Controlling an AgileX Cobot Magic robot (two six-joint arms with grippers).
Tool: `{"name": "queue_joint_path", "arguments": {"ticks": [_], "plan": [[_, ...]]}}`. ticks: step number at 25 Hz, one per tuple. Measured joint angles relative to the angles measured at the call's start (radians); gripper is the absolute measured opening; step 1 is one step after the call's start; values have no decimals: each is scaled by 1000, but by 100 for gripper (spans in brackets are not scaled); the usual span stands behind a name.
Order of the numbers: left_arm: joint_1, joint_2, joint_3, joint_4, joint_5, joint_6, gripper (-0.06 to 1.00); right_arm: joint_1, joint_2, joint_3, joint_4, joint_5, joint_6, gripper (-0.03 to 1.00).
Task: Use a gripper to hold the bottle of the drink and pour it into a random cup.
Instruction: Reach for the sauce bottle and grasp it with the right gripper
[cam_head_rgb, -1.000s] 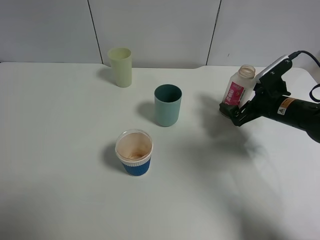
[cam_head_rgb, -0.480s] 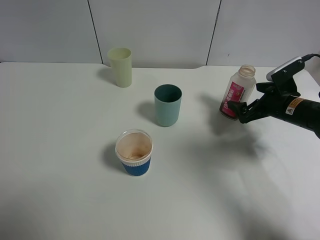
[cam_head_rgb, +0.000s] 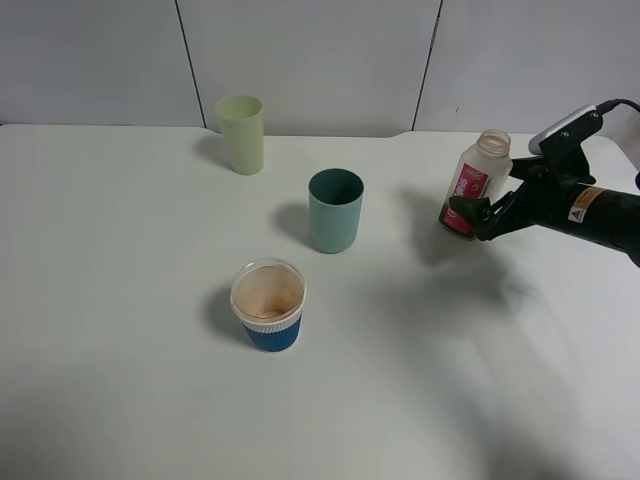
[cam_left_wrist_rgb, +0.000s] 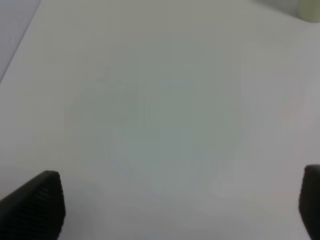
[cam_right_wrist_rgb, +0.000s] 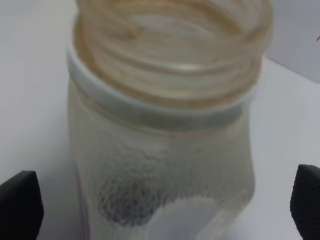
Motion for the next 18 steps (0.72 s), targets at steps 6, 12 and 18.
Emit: {"name": "queue_joint_path", "arguments": {"ticks": [6, 12, 18], "plan": [[0, 0, 0, 0, 0, 0, 93, 0, 34, -20, -22, 4, 2, 97], [0, 0, 0, 0, 0, 0, 93, 9, 86, -36, -31, 6, 5, 45], [0, 0, 0, 0, 0, 0, 93, 11, 86, -37, -28, 7, 7, 38]]}}
